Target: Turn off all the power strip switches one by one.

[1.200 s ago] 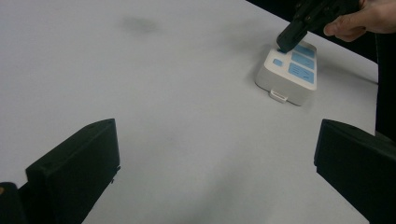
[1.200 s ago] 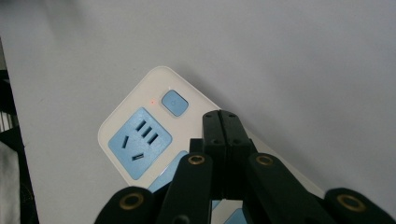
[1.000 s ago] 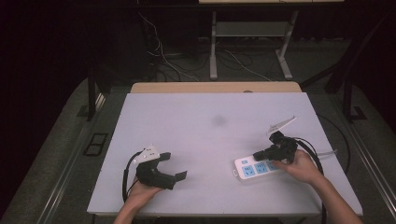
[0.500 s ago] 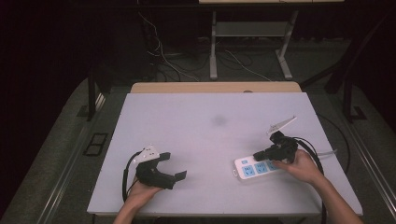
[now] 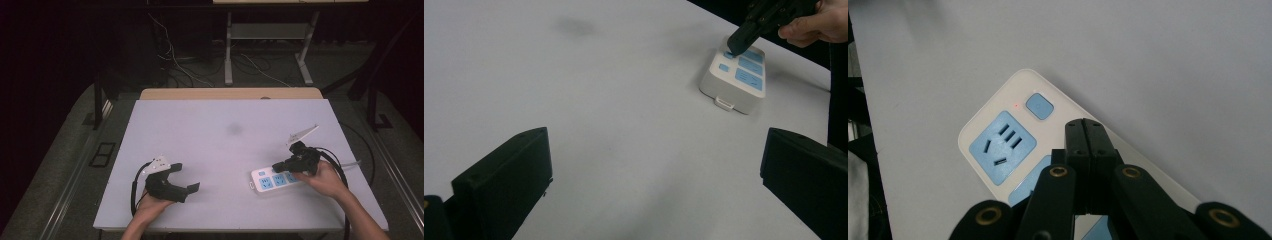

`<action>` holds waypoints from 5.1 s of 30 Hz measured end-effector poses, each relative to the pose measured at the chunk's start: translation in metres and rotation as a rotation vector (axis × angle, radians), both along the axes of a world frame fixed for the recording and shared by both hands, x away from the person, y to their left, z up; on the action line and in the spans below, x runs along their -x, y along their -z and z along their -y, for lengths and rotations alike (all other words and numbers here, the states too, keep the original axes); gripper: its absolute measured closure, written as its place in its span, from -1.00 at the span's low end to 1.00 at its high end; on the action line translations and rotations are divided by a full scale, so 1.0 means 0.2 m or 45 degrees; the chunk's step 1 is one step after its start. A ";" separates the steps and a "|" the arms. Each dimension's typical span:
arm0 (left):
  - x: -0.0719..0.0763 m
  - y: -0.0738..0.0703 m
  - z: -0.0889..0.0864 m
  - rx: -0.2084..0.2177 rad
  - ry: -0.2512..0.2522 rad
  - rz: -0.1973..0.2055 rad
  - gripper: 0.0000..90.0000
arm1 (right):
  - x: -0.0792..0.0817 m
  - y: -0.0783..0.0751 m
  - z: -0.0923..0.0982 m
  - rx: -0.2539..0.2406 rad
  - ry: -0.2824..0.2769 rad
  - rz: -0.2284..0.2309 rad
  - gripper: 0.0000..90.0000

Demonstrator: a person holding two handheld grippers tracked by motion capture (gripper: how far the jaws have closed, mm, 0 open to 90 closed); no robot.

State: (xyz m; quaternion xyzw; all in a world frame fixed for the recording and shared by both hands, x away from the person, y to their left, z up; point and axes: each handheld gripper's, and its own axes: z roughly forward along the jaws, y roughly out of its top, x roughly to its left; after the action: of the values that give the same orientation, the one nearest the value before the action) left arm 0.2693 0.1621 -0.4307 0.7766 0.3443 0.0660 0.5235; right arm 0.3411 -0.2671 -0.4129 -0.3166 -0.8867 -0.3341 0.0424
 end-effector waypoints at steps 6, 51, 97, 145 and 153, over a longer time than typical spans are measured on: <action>0.00 0.00 0.00 0.001 -0.001 0.000 -1.00 | 0.01 -0.02 -0.02 0.005 -0.019 0.008 1.00; 0.00 0.00 0.00 -0.001 0.004 0.003 -1.00 | 0.00 -0.15 -0.25 0.046 -0.119 0.044 1.00; 0.01 0.00 0.00 0.001 -0.001 0.002 -1.00 | 0.00 -0.01 -0.25 0.092 -0.127 0.029 1.00; 0.01 0.00 0.00 0.004 0.006 0.000 -1.00 | 0.00 -0.14 -0.04 -0.082 0.040 0.106 0.91; 0.01 -0.01 0.00 0.014 0.006 0.008 -1.00 | 0.07 -0.18 0.08 -0.158 0.210 0.169 0.42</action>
State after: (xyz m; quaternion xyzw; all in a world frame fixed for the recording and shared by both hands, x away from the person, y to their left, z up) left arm 0.2674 0.1621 -0.4289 0.7742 0.3413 0.0654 0.5291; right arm 0.3263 -0.2824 -0.3779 -0.3625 -0.8361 -0.4111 -0.0246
